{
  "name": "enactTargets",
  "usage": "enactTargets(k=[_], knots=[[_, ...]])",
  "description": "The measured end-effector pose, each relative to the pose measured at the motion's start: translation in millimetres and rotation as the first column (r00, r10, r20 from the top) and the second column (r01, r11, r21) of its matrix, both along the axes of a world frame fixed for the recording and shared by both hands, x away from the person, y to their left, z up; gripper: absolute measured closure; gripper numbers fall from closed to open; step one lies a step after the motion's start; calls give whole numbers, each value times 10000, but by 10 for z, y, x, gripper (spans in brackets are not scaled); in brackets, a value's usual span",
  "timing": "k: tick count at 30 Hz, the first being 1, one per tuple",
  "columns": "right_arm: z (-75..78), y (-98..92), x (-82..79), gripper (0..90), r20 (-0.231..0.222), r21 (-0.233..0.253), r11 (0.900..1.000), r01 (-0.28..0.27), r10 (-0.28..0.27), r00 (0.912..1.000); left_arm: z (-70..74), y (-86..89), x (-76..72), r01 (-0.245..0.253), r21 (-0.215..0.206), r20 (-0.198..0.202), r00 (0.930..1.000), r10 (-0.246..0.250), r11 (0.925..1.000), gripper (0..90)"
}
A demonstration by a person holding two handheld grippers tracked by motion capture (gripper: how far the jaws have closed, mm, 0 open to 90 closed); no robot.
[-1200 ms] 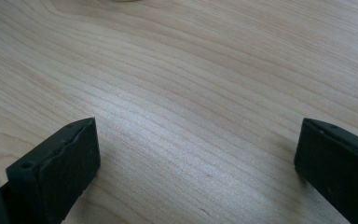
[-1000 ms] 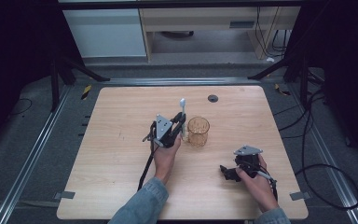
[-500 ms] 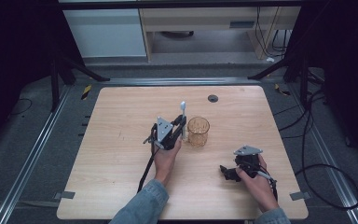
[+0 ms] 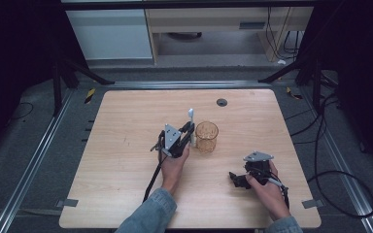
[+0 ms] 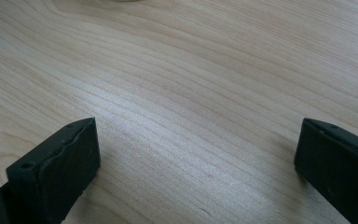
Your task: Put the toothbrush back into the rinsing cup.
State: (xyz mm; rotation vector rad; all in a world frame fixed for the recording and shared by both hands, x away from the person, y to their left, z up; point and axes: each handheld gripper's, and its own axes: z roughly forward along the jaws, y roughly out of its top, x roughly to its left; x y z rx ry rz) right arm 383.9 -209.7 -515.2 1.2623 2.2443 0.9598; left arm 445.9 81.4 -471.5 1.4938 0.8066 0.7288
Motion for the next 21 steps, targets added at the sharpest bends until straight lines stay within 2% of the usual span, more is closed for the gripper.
enactTargets(k=[21], knots=[[0, 2, 0, 4, -1, -3, 10000, 0, 0, 10000, -26, 28, -21, -73, 208, -105, 9999, 75, 9998, 786]])
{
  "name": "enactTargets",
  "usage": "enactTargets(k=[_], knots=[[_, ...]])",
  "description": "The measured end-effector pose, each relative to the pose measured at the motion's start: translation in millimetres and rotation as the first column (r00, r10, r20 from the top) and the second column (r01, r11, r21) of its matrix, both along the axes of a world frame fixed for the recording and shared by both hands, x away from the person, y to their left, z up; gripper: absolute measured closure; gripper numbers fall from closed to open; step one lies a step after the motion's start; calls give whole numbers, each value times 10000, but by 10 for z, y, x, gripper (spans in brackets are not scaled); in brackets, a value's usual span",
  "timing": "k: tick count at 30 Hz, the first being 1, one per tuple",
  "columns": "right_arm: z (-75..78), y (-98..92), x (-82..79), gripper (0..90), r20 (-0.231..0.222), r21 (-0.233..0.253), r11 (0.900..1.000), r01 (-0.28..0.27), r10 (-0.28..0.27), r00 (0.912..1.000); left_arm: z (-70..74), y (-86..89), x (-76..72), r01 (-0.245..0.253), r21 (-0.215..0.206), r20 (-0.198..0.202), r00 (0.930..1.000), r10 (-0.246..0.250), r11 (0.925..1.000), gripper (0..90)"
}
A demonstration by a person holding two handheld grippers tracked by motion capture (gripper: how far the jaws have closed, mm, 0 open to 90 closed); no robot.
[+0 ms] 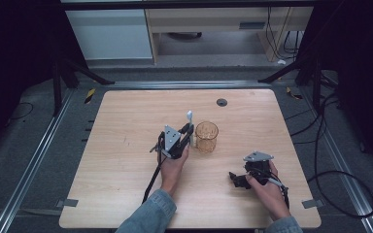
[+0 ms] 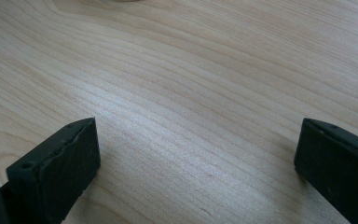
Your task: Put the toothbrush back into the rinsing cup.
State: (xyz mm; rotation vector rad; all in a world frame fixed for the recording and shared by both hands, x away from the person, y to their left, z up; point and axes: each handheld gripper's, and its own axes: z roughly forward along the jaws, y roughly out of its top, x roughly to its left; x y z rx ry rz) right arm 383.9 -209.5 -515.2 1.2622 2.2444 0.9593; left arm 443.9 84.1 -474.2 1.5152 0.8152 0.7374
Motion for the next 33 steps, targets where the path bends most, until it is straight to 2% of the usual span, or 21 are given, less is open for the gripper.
enactTargets(k=[20, 24, 28, 33], knots=[[0, 0, 0, 4, -3, 9, 10000, -20, 20, 10000, -22, 21, -22, 16, 162, -253, 9997, -12, 9999, 780], [0, -1, 0, 4, 1, 13, 10000, -19, 19, 10000, -26, 21, -21, 64, 150, -406, 9992, -58, 9999, 733], [0, 0, 0, 4, -2, 6, 10000, -5, 5, 10000, 15, 34, -42, 56, 148, -306, 9995, -52, 9999, 694], [0, -1, 0, 4, -1, 8, 10000, -22, 22, 10000, 51, 75, -22, 107, 167, -423, 9991, -99, 9998, 649]])
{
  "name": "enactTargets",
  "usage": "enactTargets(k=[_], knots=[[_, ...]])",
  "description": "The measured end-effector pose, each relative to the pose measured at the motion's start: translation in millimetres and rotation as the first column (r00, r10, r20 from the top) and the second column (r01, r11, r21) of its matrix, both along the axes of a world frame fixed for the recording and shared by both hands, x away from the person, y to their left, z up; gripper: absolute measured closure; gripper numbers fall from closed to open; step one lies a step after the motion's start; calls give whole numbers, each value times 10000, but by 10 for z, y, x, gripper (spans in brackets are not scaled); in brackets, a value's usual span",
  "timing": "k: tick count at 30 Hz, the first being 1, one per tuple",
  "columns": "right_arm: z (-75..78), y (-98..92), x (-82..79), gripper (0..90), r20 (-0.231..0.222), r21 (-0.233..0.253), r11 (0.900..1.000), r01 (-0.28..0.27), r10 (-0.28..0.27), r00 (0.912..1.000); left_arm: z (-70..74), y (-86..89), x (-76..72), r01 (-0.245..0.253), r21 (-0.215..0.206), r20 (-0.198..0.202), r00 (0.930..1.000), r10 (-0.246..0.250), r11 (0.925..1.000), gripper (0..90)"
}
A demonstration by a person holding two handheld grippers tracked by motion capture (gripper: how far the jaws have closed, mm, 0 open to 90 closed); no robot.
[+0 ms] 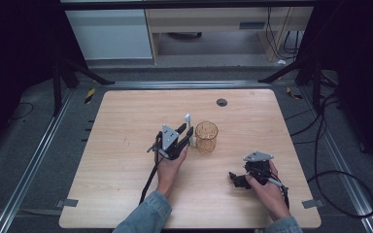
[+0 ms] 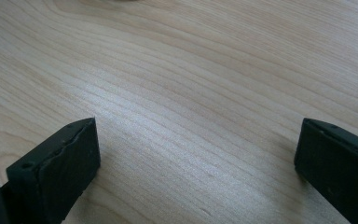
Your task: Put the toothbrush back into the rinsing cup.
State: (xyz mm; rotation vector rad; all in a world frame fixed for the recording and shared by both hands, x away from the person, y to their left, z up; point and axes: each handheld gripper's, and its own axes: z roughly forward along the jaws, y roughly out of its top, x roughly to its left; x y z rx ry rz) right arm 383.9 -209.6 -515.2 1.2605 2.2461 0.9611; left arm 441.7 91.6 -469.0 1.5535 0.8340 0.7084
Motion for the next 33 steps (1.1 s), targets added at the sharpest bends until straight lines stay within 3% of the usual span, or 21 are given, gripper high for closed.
enactTargets(k=[12, 16, 19, 33], knots=[[0, 1, 0, 4, -2, -3, 10000, 16, -16, 10000, 11, 8, 1, 183, 244, -150, 9997, -179, 9995, 522], [0, 1, 0, 4, 2, -6, 10000, 4, -4, 10000, 28, 25, -15, 206, 410, -201, 9996, -198, 9989, 419], [0, 1, 0, 4, 1, -5, 10000, -11, 11, 10000, 50, 45, -28, 278, 458, -182, 9995, -270, 9986, 389], [0, 1, 0, 4, 3, -7, 10000, -38, 38, 10000, 156, 98, -93, 920, 1256, -624, 9945, -847, 9878, 210]])
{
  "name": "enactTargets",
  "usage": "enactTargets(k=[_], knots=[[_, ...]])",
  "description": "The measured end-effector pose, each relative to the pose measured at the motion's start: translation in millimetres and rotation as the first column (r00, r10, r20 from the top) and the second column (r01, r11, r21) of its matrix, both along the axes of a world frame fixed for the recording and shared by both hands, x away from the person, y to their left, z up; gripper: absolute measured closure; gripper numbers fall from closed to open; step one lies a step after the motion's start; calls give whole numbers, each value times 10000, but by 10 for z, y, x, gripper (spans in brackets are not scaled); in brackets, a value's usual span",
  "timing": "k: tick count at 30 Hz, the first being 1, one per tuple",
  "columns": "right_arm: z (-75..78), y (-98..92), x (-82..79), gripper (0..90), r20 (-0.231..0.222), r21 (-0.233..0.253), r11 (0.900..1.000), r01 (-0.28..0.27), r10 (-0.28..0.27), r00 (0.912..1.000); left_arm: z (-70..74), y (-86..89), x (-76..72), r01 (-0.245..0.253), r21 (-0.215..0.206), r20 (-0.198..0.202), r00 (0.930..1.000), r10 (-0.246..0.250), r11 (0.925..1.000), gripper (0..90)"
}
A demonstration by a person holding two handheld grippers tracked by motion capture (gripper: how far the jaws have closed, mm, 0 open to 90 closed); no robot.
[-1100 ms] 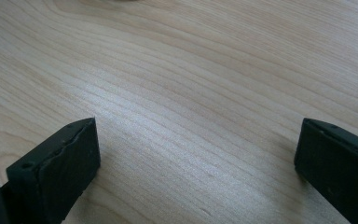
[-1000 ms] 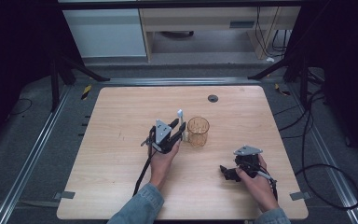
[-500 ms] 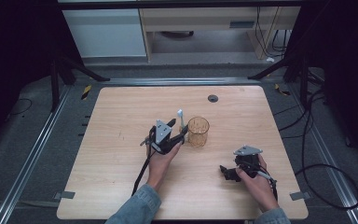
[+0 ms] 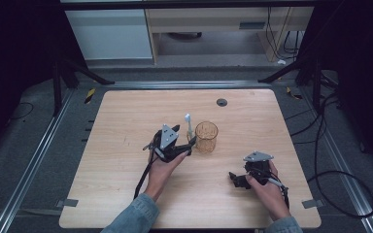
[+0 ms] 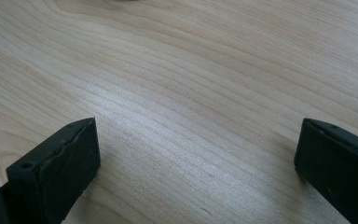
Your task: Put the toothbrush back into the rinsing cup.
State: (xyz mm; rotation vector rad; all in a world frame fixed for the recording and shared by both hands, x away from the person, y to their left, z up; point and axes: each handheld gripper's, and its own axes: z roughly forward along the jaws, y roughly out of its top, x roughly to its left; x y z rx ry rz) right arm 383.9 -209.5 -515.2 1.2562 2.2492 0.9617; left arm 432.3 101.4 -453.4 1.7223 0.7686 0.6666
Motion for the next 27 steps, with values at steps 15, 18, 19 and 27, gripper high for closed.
enactTargets(k=[15, 18, 19, 27], knots=[[0, 2, -1, 5, -9, 5, 10000, -20, 20, 10000, 15, -35, -129, 436, 1204, -639, 9973, -361, 9918, 96], [0, 1, -1, 4, -4, -13, 10000, -42, 42, 10000, 2, -24, -134, 602, 1443, -854, 9952, -482, 9877, 90], [0, 1, -1, 4, -3, -13, 10000, -46, 46, 10000, -2, -17, -131, 622, 1555, -965, 9942, -475, 9859, 90], [-1, 1, -1, 4, -2, -13, 10000, -48, 48, 10000, -9, -4, -155, 972, 2009, -1382, 9879, -700, 9748, 74]])
